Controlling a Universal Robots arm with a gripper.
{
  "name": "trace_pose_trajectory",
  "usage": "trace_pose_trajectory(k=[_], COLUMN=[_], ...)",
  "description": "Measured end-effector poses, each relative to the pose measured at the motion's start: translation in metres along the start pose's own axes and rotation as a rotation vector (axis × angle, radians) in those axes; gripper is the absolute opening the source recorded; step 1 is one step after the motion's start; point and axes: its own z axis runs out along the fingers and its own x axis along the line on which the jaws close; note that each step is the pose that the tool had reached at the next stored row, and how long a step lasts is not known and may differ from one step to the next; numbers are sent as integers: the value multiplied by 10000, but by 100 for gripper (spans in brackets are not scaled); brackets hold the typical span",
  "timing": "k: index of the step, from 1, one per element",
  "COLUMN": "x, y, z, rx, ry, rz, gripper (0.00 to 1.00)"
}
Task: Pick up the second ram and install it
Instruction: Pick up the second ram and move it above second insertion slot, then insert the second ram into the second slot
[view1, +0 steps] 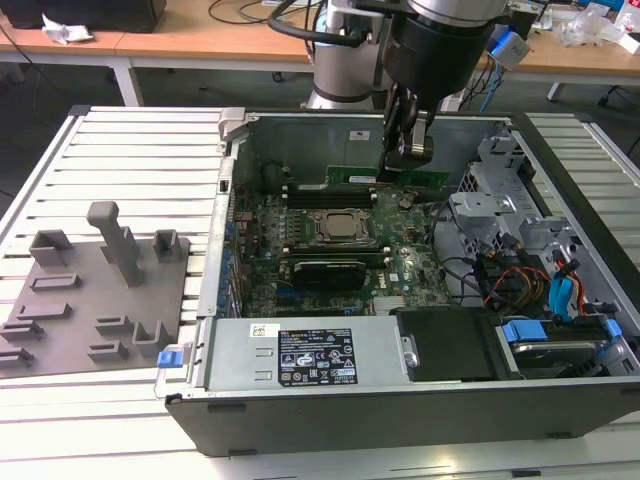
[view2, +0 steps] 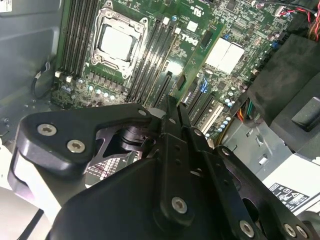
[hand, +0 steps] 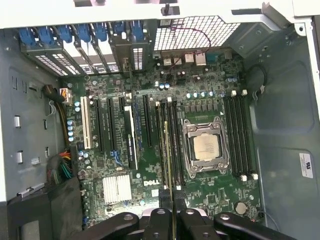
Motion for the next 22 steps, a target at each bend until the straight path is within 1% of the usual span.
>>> trace_pose_trajectory(k=[12,19,22], x=[0,9,11], y=[-1,-7,-9], z=[8,113,141], rx=[0,0,0], ry=[-3,-2,-1], rz=[0,0,0], gripper=[14,14,14])
